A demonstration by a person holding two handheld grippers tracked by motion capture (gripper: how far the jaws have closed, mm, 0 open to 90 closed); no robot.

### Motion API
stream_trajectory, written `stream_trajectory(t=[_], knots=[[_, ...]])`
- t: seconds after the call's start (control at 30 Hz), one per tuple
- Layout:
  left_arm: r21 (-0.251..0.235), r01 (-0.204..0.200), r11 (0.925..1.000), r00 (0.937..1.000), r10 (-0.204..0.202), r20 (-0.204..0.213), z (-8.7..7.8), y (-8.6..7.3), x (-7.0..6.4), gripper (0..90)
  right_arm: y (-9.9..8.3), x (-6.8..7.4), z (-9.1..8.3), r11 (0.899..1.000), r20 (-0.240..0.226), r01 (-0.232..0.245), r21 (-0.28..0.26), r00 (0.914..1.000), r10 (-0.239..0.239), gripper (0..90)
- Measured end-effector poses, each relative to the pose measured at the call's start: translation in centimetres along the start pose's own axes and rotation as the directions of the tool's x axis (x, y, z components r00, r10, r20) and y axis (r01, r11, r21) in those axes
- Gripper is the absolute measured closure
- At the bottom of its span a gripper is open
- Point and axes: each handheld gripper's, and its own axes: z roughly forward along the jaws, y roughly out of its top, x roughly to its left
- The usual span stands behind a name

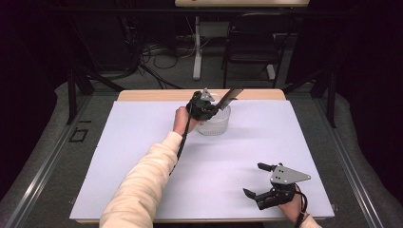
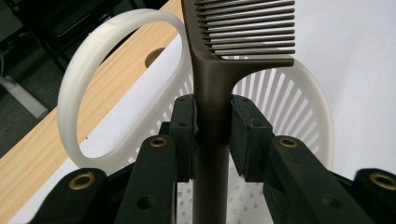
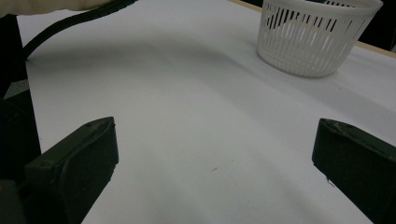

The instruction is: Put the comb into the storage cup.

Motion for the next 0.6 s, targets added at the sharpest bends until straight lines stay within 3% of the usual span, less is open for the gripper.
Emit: stream_trajectory(t=[0.1, 0.47, 0.6], knots=[[0.002, -0.001, 1.0000, 0.9999, 0.001, 0.016, -0.1, -0.1, -0.1, 70.9, 0.0, 0.0, 0.0, 1.000, 0.001, 0.000, 0.000, 1.0000, 0.000, 0.1], [-0.064, 0.017, 0.9978, 0.9989, -0.014, 0.045, -2.0, 0.3, 0.0, 44.0, 0.0, 0.0, 0.0, 1.000, 0.002, 0.001, 0.000, 1.0000, -0.001, 0.1], [-0.080, 0.030, 0.9963, 0.9976, -0.025, 0.065, -2.9, 0.3, 0.2, 38.5, 0.0, 0.1, 0.0, 1.000, 0.001, 0.000, -0.001, 1.0000, 0.000, 0.1]])
